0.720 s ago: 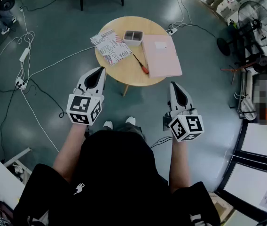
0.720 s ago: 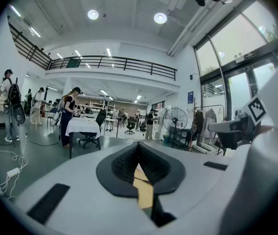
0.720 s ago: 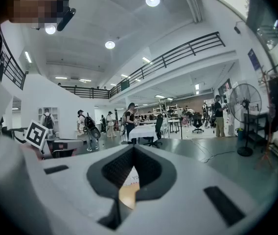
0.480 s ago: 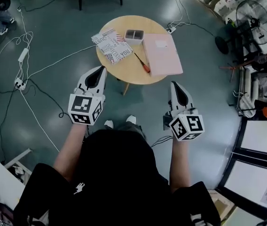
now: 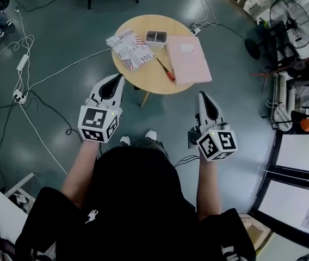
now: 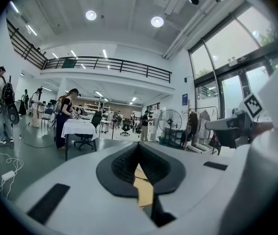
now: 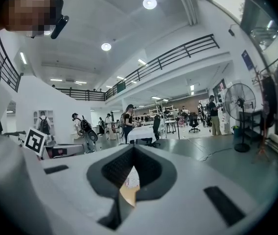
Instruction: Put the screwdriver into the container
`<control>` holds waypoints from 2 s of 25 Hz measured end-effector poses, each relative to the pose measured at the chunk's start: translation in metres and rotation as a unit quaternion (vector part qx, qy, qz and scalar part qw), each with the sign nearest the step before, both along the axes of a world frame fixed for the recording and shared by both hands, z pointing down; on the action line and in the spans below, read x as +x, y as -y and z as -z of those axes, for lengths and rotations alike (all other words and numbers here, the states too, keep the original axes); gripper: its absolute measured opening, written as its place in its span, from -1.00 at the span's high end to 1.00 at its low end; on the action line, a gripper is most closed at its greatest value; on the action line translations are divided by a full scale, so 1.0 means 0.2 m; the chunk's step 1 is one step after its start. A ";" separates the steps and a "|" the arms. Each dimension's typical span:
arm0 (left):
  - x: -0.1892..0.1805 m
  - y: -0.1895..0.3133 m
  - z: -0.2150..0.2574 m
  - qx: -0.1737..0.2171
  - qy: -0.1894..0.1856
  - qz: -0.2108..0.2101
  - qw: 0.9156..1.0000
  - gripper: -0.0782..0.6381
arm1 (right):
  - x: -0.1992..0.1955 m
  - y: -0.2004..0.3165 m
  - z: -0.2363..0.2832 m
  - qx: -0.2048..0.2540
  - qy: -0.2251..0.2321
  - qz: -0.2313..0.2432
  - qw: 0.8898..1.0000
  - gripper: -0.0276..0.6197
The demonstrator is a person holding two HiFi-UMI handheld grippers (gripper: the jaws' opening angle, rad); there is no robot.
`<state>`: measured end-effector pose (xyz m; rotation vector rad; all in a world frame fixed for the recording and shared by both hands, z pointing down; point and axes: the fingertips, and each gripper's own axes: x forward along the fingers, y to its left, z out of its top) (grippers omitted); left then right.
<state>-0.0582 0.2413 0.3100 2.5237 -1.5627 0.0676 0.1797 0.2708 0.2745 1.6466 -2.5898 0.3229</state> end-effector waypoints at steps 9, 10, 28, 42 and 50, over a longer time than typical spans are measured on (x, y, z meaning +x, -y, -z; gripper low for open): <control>-0.15 -0.03 -0.07 -0.012 0.005 0.009 1.000 0.78 | -0.16 0.00 0.01 0.000 0.014 0.019 1.000 0.91; -0.17 -0.04 -0.09 -0.014 0.005 0.013 1.000 0.78 | -0.19 0.00 0.01 -0.001 0.013 0.023 1.000 0.91; -0.11 0.16 -0.18 -0.033 0.007 0.014 0.999 0.77 | -0.15 0.24 -0.08 -0.015 0.006 0.041 0.999 0.91; 0.17 0.68 -0.16 -0.042 0.032 0.006 0.999 0.77 | 0.12 0.75 -0.16 -0.039 0.016 0.033 0.999 0.91; 0.36 0.96 -0.14 -0.041 0.047 0.017 0.998 0.77 | 0.29 1.05 -0.23 -0.051 0.027 0.051 0.997 0.91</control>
